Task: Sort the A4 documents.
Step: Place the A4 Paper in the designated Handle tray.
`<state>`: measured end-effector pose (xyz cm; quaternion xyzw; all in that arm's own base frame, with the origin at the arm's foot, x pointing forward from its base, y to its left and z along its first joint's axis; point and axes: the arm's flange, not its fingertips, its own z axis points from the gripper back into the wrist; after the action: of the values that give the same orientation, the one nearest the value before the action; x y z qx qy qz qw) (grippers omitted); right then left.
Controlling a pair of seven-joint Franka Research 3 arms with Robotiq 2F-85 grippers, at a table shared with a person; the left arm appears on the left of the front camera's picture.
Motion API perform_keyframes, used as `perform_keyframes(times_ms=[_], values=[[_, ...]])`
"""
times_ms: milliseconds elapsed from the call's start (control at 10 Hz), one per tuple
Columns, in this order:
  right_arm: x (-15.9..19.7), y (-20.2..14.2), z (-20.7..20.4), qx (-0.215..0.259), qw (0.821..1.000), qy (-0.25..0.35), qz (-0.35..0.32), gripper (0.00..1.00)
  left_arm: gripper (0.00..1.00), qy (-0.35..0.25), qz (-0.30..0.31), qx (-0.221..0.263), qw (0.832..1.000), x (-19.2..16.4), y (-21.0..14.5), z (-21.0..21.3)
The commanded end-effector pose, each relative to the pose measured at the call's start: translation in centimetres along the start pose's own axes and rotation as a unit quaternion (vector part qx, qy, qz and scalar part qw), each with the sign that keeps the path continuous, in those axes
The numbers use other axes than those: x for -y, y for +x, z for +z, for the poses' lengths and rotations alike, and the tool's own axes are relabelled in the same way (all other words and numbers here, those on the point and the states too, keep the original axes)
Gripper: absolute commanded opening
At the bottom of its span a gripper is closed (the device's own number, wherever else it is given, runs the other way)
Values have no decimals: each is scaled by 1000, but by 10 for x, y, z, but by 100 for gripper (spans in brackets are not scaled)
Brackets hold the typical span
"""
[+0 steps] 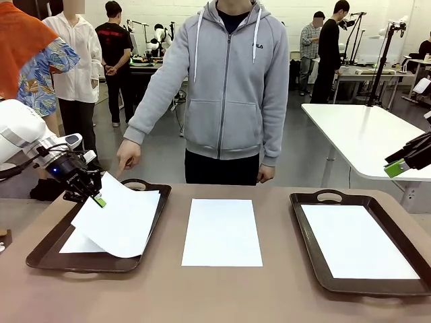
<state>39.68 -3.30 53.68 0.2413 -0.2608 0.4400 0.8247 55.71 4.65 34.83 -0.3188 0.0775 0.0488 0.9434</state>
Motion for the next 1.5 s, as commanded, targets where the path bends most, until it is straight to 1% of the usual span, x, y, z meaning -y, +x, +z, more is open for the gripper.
perform_keyframes(times_ms=[0,500,800,1000,1100,1400], values=[[0,0,-1,-2,1000,2,0,100,1,53,10,11,998,12,-6,-1],[0,0,-1,-2,1000,2,0,100,1,117,7,27,993,21,-9,-7],[0,0,-1,-2,1000,2,0,100,1,170,14,47,984,20,-6,-15],[0,0,-1,-2,1000,2,0,100,1,191,16,50,980,22,-3,-21],[0,0,-1,-2,1000,2,0,100,1,191,15,52,980,22,-2,-22],[0,0,-1,-2,1000,2,0,100,1,214,21,48,975,22,1,-28]])
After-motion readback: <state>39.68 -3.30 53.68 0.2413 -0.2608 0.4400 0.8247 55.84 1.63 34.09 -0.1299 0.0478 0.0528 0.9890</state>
